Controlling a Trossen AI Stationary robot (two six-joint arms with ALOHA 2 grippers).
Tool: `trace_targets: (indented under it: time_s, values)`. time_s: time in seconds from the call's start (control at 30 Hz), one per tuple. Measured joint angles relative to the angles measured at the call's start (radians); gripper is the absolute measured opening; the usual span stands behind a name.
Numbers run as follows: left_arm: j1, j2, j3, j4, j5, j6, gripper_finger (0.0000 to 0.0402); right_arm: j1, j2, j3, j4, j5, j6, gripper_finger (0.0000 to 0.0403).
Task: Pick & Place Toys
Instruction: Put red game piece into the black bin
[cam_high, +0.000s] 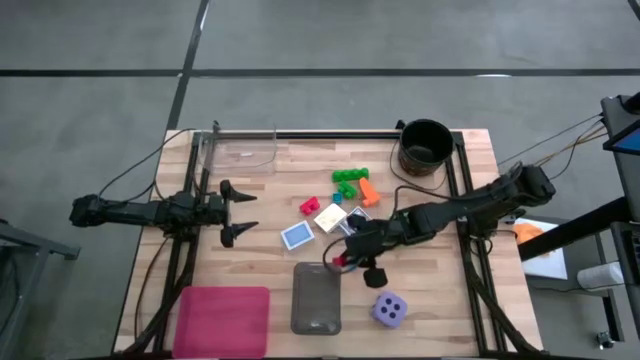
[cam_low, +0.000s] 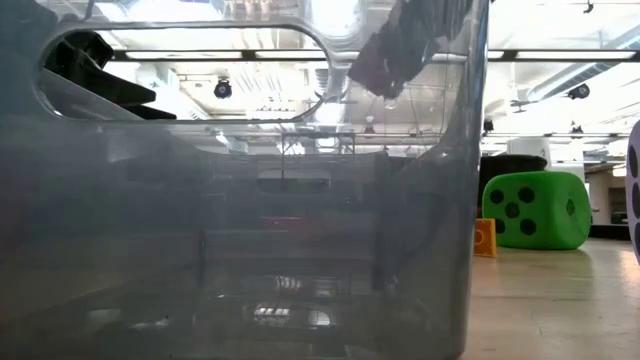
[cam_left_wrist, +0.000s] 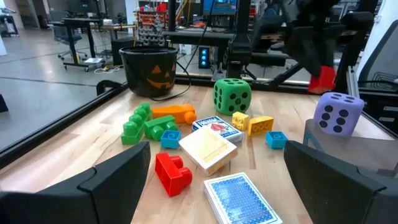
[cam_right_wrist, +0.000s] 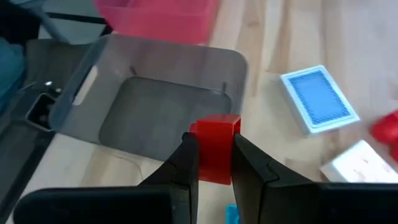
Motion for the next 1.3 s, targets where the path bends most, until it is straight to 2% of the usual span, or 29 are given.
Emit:
trace_targets:
  time_s: [0.27,0.5,0.7,0.87,1.07,1.17,1.3]
  values:
    - [0.0,0.0,0.0,0.0,0.0,0.0,0.0369,0.023,0.081,0.0,0.109,-0.041,-0.007,0.0058]
    - [0.0,0.0,0.0,0.0,-0.003,0.0,0.0369,0.02,0.147,0.022,0.112,-0.072,-0.023,0.0063]
    - [0.0,0.0,0.0,0.0,-0.003,0.0,0.0369,0.021,0.242,0.089,0.099,-0.125,-0.038,0.0088]
    - [0.0,0.0,0.0,0.0,-0.003,0.001,0.0369,0.021,0.293,0.154,0.013,-0.121,-0.075,0.0092]
    - [0.0,0.0,0.0,0.0,-0.003,0.004,0.0369,0.023,0.292,0.18,-0.015,-0.084,-0.105,0.0098]
    - [0.0,0.0,0.0,0.0,-0.003,0.004,0.0369,0.023,0.28,0.181,-0.026,-0.05,-0.108,0.0123]
    - [0.0,0.0,0.0,0.0,-0.003,0.004,0.0369,0.026,0.275,0.181,-0.03,-0.02,-0.107,0.0187]
